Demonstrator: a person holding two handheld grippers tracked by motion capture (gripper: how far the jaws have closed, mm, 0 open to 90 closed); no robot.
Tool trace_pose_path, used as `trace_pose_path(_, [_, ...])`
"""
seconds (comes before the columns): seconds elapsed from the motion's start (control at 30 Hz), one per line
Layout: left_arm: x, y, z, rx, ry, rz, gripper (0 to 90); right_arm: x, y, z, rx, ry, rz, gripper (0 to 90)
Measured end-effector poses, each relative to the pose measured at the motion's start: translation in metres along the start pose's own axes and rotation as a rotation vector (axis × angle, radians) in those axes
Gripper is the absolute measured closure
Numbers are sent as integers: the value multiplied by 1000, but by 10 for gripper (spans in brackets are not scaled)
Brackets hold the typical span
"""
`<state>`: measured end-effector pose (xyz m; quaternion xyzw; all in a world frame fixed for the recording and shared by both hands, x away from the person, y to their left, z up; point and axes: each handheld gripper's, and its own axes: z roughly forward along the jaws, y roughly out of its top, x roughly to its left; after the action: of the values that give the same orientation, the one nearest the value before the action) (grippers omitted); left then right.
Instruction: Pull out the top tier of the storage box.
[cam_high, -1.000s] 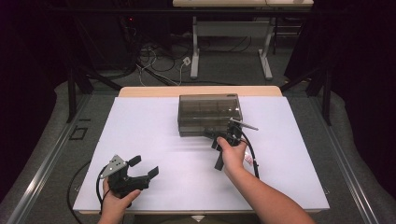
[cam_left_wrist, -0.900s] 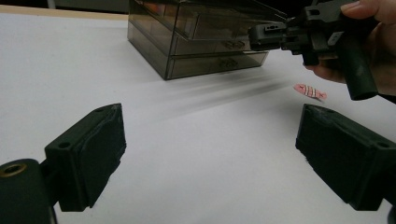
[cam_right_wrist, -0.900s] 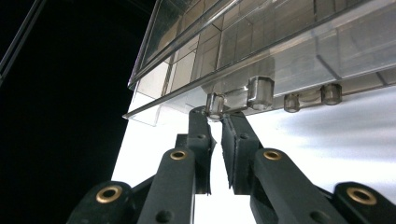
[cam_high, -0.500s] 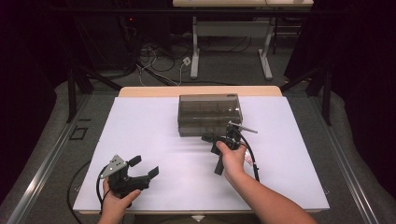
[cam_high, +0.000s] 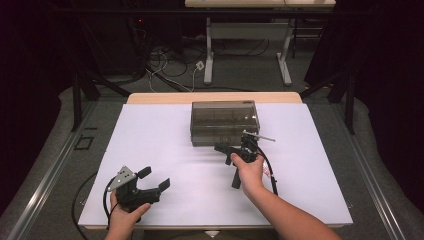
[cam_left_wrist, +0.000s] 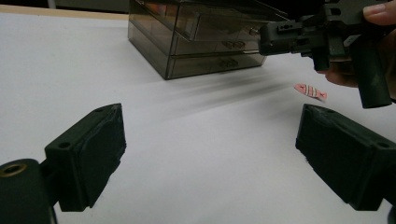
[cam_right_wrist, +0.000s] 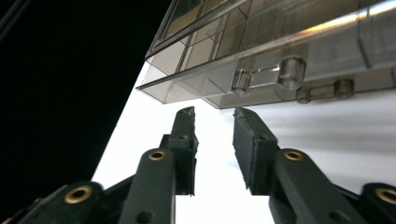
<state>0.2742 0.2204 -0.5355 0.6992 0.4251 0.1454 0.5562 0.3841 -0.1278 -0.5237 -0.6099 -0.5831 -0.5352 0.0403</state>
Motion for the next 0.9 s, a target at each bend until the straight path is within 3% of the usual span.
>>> trace_pose_path(0.13, [0,0,0,0,0,-3,83,1,3,-2,-25,1,-47,627])
trace_pose_path(0.4, [0,0,0,0,0,-1,83,1,7,-5,-11,-17,-114,520])
trace_pose_path(0.53, [0,0,0,1,-1,1,83,1,7,-5,1,-12,-114,431])
trace_pose_path(0.73, [0,0,0,0,1,0,83,4,6,-10,-1,-28,-175,406])
trace_pose_path(0.9, [0,0,0,0,0,1,83,6,5,-15,18,-14,-185,396])
